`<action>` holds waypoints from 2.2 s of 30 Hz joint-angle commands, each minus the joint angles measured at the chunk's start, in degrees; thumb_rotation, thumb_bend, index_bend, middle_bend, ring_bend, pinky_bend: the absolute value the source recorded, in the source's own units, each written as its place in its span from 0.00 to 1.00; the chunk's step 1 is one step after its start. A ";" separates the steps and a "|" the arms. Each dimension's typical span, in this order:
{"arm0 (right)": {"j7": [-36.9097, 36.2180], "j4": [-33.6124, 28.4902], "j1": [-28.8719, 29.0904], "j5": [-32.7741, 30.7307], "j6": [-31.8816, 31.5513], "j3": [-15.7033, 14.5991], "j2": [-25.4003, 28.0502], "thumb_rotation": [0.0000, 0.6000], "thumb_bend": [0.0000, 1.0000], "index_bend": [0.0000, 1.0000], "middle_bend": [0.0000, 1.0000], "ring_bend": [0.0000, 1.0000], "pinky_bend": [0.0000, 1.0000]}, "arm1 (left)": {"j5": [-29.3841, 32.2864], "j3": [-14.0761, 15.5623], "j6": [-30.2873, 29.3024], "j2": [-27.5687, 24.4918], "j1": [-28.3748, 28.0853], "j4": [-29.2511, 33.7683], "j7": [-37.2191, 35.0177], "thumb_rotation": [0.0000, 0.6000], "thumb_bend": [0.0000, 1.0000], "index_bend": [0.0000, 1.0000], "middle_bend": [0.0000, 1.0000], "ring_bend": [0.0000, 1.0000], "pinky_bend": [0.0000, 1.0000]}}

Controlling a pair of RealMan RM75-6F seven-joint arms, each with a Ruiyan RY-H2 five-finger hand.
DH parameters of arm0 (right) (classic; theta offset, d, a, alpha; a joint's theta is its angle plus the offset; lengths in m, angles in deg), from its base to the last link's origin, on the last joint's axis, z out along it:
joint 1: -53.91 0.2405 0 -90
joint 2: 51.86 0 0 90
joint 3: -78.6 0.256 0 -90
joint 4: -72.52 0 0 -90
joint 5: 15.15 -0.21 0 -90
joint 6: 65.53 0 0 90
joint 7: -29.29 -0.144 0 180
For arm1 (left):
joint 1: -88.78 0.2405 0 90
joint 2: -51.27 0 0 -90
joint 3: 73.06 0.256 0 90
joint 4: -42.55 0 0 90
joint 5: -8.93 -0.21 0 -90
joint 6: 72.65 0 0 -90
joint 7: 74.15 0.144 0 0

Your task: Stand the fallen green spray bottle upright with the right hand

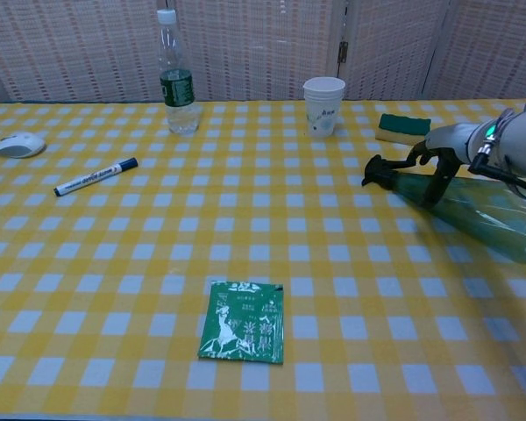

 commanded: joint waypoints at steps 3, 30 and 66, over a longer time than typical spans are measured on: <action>-0.50 2.47 0.07 0.43 1.34 -0.07 -1.49 1.00 0.34 0.23 0.17 0.16 0.00 | -0.11 0.05 -0.08 0.04 -0.01 0.04 0.21 0.19 0.38 0.00 0.00 0.01 0.00; -3.99 6.17 -1.44 8.04 -1.00 0.55 -5.45 1.00 0.34 0.51 0.45 0.45 0.24 | 0.67 -0.11 0.19 -0.18 -0.02 0.17 0.00 0.20 0.38 0.00 0.00 0.01 0.00; -102.19 30.68 -27.88 89.82 -27.47 -9.47 -15.16 1.00 0.34 0.60 0.53 0.51 0.29 | 1.51 -0.56 -0.55 -0.51 0.54 0.63 0.02 0.20 0.38 0.00 0.00 0.01 0.00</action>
